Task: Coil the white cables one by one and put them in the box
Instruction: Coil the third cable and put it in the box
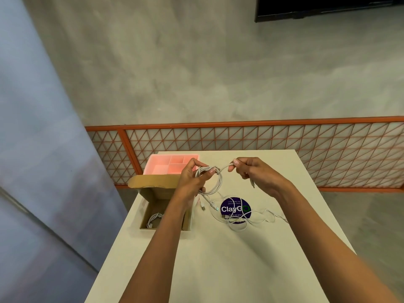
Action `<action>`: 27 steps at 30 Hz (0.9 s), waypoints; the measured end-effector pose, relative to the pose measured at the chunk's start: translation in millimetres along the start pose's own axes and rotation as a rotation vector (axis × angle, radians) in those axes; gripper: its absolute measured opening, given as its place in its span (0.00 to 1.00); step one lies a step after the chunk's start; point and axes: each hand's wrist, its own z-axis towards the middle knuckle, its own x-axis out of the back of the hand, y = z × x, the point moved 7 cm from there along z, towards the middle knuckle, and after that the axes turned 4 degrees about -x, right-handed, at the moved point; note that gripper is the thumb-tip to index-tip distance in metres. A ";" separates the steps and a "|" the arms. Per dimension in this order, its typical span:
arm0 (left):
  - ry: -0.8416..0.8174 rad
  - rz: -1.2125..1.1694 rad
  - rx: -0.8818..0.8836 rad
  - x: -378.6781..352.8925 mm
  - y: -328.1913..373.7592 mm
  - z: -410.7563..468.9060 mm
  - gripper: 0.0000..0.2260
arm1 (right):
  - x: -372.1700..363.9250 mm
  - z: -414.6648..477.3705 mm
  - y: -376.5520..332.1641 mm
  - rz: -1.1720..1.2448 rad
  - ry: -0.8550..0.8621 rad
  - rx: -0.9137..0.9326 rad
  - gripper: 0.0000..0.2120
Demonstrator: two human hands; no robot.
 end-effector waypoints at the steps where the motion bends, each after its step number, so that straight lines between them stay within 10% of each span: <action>1: -0.038 -0.012 0.013 -1.9 0.8 -0.4 0.12 | 0.4 0.3 0.1 0.024 -0.004 0.013 0.16; 9: -0.129 -0.109 -0.001 -8.3 6.6 -1.2 0.10 | -1.1 4.0 13.0 0.059 -0.021 0.033 0.13; 16: -0.030 -0.174 0.016 -3.0 -2.4 -1.5 0.11 | 8.2 8.7 10.1 -0.405 0.249 0.314 0.06; 27: 0.062 -0.146 0.085 -10.6 -11.3 3.6 0.10 | -8.6 19.2 37.9 0.287 0.333 0.174 0.08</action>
